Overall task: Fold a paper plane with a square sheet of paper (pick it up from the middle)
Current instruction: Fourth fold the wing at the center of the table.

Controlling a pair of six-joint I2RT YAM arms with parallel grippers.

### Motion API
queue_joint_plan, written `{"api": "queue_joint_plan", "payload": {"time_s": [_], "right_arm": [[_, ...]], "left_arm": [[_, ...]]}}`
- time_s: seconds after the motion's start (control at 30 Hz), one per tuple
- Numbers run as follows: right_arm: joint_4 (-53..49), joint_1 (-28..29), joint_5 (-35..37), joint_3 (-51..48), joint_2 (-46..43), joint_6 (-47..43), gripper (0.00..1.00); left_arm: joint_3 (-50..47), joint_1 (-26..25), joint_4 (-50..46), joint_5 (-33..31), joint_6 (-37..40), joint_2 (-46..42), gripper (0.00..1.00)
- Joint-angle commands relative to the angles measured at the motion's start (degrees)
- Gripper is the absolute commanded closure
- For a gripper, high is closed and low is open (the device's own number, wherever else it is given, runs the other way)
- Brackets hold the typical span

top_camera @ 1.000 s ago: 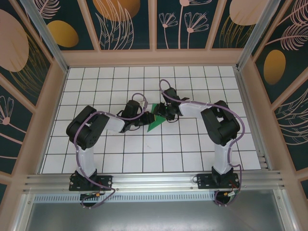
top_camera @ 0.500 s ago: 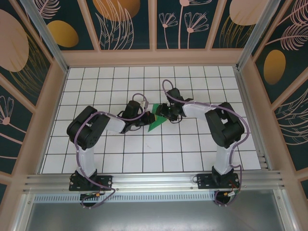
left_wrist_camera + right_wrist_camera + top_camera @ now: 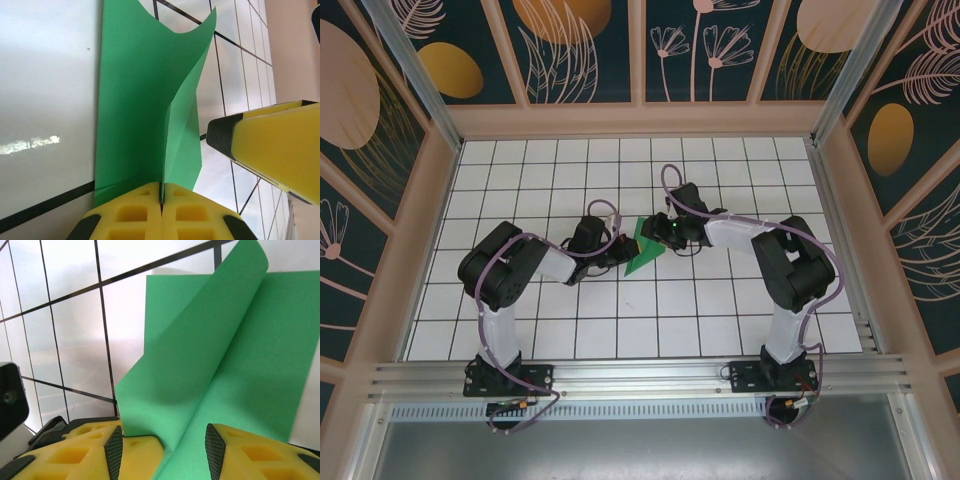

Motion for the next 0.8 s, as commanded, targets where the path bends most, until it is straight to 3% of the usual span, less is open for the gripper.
{"api": "queue_joint_plan", "payload": {"time_s": [0.0, 0.77], "right_arm": [[1.8, -0.2, -1.8, -0.4, 0.7, -0.1, 0.50], [-1.5, -0.3, -0.4, 1.6, 5.6, -0.5, 0.49]], "left_arm": [[-0.8, 0.4, 3.4, 1.2, -2.2, -1.0, 0.95], [-1.6, 0.7, 6.8, 2.3, -6.1, 0.6, 0.95]]}}
